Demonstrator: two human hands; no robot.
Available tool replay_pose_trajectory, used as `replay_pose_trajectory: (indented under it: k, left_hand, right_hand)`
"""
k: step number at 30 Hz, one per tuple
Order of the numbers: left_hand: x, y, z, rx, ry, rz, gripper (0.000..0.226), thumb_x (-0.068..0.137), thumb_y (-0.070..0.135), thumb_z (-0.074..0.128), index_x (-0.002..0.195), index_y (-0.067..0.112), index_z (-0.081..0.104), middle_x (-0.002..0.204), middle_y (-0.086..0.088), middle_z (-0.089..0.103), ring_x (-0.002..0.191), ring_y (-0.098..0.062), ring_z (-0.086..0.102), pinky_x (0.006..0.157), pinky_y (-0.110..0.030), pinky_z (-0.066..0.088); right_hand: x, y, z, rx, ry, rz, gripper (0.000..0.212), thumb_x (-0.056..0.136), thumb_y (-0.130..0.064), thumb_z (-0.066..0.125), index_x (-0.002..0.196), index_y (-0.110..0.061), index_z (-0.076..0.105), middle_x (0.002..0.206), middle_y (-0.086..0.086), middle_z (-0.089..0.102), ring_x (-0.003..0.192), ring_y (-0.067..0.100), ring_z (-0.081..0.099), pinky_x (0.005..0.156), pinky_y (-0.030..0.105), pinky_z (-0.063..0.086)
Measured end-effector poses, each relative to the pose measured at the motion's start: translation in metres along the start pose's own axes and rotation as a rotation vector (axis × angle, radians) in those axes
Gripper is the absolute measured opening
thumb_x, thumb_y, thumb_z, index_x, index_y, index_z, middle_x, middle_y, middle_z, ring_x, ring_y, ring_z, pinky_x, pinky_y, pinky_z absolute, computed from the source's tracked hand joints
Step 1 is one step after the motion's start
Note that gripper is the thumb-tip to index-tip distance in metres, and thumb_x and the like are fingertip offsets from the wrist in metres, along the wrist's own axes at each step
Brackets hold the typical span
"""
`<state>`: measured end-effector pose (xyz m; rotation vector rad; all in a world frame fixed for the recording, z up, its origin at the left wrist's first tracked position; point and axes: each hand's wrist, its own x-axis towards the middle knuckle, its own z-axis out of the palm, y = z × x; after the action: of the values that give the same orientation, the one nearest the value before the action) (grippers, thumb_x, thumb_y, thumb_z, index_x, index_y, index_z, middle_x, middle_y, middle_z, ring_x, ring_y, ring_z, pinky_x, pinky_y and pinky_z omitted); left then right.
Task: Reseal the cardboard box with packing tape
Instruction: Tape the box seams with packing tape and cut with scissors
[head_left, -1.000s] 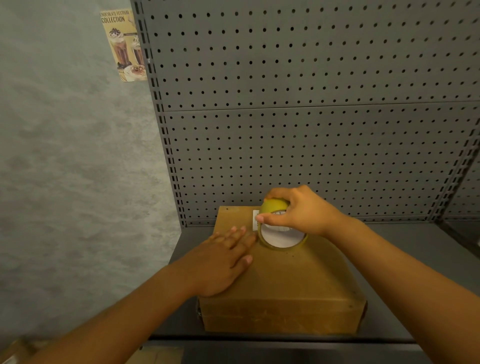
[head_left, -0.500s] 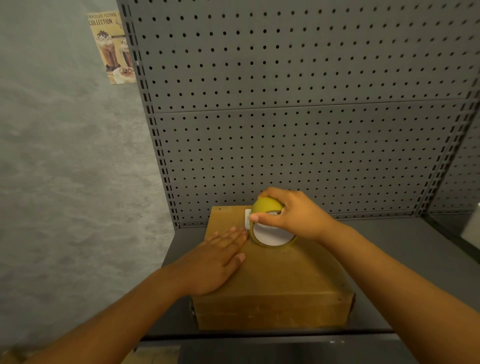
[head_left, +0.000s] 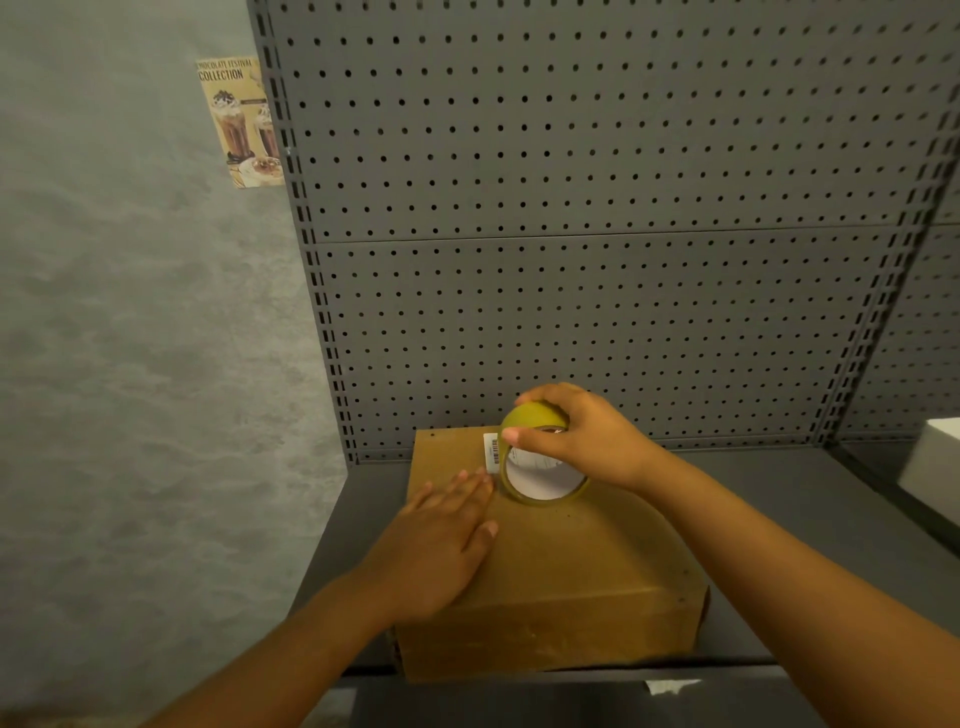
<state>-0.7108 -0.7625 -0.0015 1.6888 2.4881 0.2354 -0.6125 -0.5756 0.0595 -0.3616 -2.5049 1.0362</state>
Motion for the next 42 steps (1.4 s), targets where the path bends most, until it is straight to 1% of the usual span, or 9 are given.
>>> replay_pose_trajectory:
  k: [4,9,12,16,22,30,33,38,42]
  left_hand:
    - [-0.002,0.003,-0.004,0.003,-0.053,0.003,0.058,0.101,0.047,0.014,0.152,0.026,-0.006,0.159,0.010,-0.009,0.144,-0.003,-0.012,0.117,-0.028,-0.009]
    - [-0.003,0.004,-0.012,0.026,-0.121,0.011,0.061,0.101,0.050,0.016,0.151,0.027,-0.008,0.159,0.010,-0.013,0.144,-0.005,-0.013,0.118,-0.029,-0.007]
    - [0.002,-0.006,-0.018,-0.043,-0.154,0.015,0.061,0.100,0.052,0.022,0.152,0.030,-0.001,0.159,0.012,-0.006,0.146,-0.005,-0.006,0.117,-0.029,-0.004]
    - [0.016,-0.024,-0.022,-0.208,0.006,-0.082,0.051,0.101,0.044,0.032,0.150,0.030,0.024,0.158,0.007,0.021,0.145,-0.014,0.017,0.117,-0.032,0.011]
    - [0.028,-0.042,-0.015,-0.123,0.037,-0.121,0.052,0.102,0.043,0.027,0.152,0.030,0.016,0.160,0.006,0.012,0.146,-0.012,0.010,0.118,-0.031,0.008]
    - [0.000,-0.039,-0.008,0.042,0.207,-0.202,0.051,0.099,0.051,0.023,0.146,0.032,0.030,0.152,0.008,0.034,0.137,-0.016,0.032,0.114,-0.040,0.026]
    - [-0.016,-0.026,-0.003,0.125,0.289,-0.289,0.066,0.089,0.057,0.010,0.141,0.028,0.038,0.145,0.007,0.043,0.131,-0.014,0.038,0.108,-0.038,0.029]
    - [-0.020,0.011,0.008,0.226,0.402,-0.462,0.067,0.086,0.045,0.005,0.129,0.023,0.051,0.132,0.001,0.052,0.119,-0.018,0.045,0.100,-0.036,0.034]
    - [-0.019,0.010,0.008,0.160,0.422,-0.427,0.082,0.075,0.053,-0.003,0.126,0.023,0.054,0.129,0.002,0.052,0.117,-0.019,0.043,0.099,-0.035,0.033]
  right_hand:
    - [-0.003,-0.002,0.004,0.011,-0.026,0.013,0.035,0.080,-0.040,0.073,0.110,-0.026,0.060,0.110,-0.004,0.059,0.095,0.013,0.061,0.084,0.033,0.054]
    - [-0.006,-0.005,0.004,0.023,-0.029,0.026,0.031,0.081,-0.037,0.072,0.108,-0.025,0.061,0.106,-0.005,0.061,0.092,0.013,0.061,0.081,0.031,0.053]
    - [-0.004,-0.007,0.007,0.019,0.007,0.017,0.028,0.083,-0.031,0.070,0.108,-0.022,0.060,0.108,-0.002,0.059,0.090,0.011,0.058,0.075,0.024,0.049]
    - [-0.003,-0.007,0.010,0.031,0.030,0.041,0.025,0.084,-0.029,0.068,0.107,-0.023,0.059,0.105,-0.004,0.056,0.087,0.009,0.055,0.069,0.021,0.044]
    - [0.000,-0.005,0.014,-0.052,0.044,0.118,0.030,0.082,-0.037,0.067,0.109,-0.030,0.056,0.107,0.001,0.050,0.093,0.017,0.051,0.074,0.028,0.041]
    - [-0.004,-0.014,0.009,0.055,-0.050,0.010,0.034,0.084,-0.028,0.070,0.116,-0.029,0.059,0.119,0.000,0.051,0.101,0.016,0.053,0.082,0.024,0.045]
    - [-0.002,-0.017,0.011,0.053,-0.092,-0.031,0.037,0.085,-0.027,0.069,0.121,-0.030,0.059,0.121,0.000,0.050,0.104,0.015,0.053,0.087,0.024,0.044]
    - [0.002,-0.014,0.012,-0.008,-0.117,-0.099,0.044,0.085,-0.033,0.069,0.127,-0.031,0.056,0.125,-0.005,0.051,0.108,0.012,0.051,0.089,0.023,0.042]
    - [0.000,-0.006,0.004,0.015,-0.133,-0.063,0.045,0.085,-0.040,0.067,0.128,-0.034,0.054,0.127,-0.007,0.049,0.113,0.011,0.049,0.093,0.025,0.042]
